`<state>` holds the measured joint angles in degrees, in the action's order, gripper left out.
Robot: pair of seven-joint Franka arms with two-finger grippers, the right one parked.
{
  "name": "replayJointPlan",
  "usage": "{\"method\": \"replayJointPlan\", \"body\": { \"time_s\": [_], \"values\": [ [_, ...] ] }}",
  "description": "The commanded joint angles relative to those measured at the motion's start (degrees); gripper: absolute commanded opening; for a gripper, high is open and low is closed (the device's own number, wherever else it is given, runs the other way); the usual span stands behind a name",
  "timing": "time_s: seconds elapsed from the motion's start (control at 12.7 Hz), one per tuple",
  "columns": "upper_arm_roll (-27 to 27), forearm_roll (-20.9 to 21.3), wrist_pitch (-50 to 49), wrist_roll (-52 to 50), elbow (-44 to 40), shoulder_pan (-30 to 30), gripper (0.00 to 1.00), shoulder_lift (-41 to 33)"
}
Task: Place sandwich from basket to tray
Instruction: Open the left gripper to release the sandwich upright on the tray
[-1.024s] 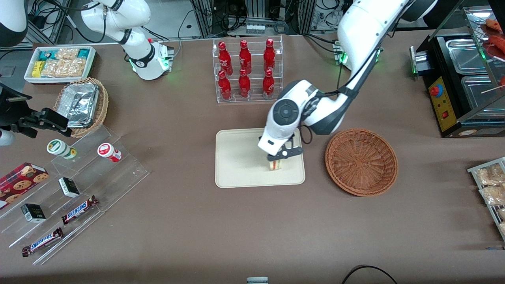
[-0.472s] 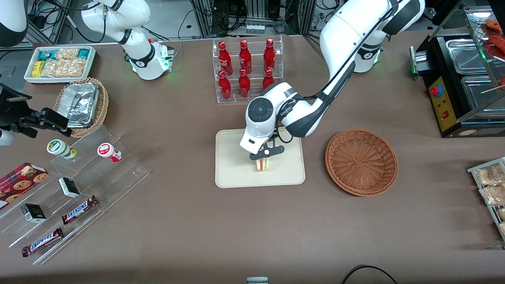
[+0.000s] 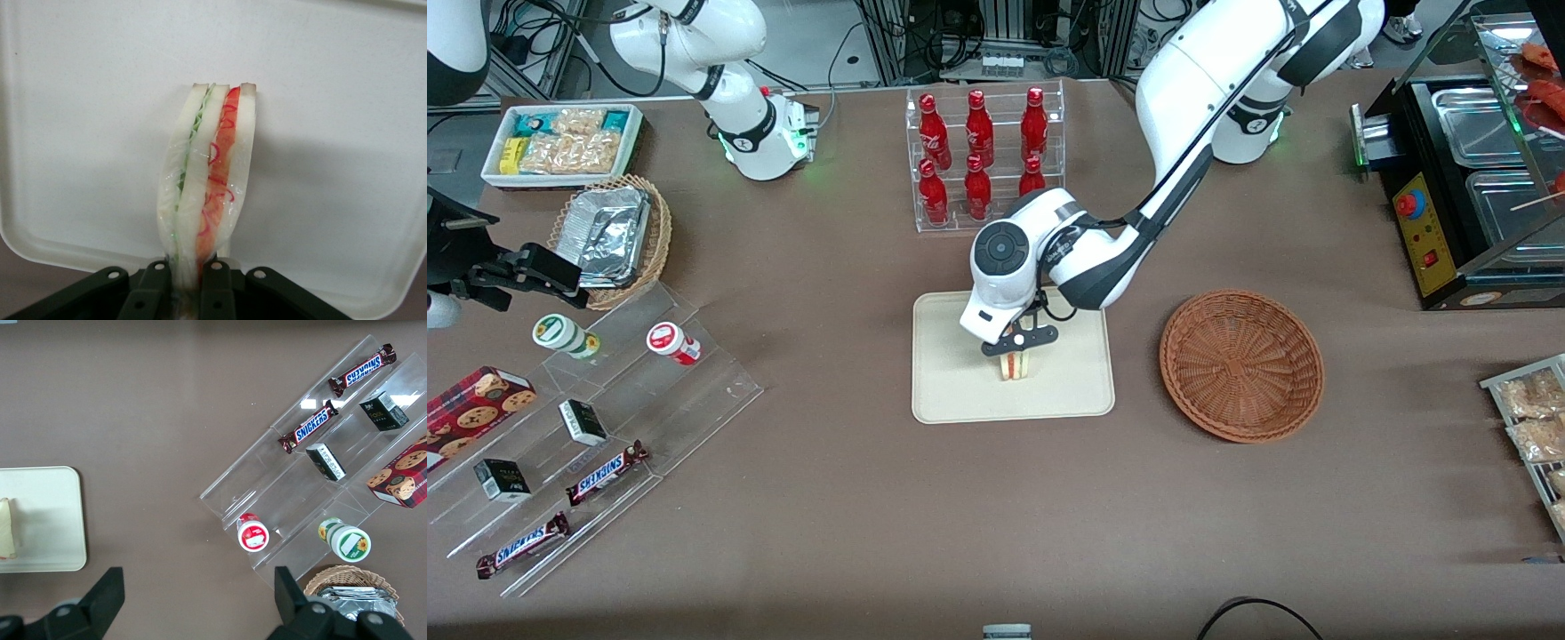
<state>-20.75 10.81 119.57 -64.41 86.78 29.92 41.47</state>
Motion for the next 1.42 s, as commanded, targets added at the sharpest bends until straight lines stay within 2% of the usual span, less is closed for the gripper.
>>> {"method": "replayJointPlan", "body": {
  "time_s": [0.0,0.16,0.47,0.79,1.02,1.18,1.34],
  "values": [
    [0.5,4.5,-0.6,-2.6,-1.6,0.9,0.23,1.7],
    [0.5,3.8,-0.7,-2.9,-1.9,0.8,1.00,1.2],
    [0.5,3.6,-2.6,-5.5,-3.6,0.4,1.00,-3.5],
    [1.7,3.3,-12.7,-1.8,-3.5,0.0,1.00,-11.8],
    [6.0,-0.8,-18.4,2.5,-3.3,0.0,1.00,-15.5],
    [10.4,-1.2,-22.4,5.0,-2.9,0.0,1.00,-18.4],
    [14.7,-3.0,-23.4,11.6,-0.7,0.0,1.00,-20.5]
  ]
}}
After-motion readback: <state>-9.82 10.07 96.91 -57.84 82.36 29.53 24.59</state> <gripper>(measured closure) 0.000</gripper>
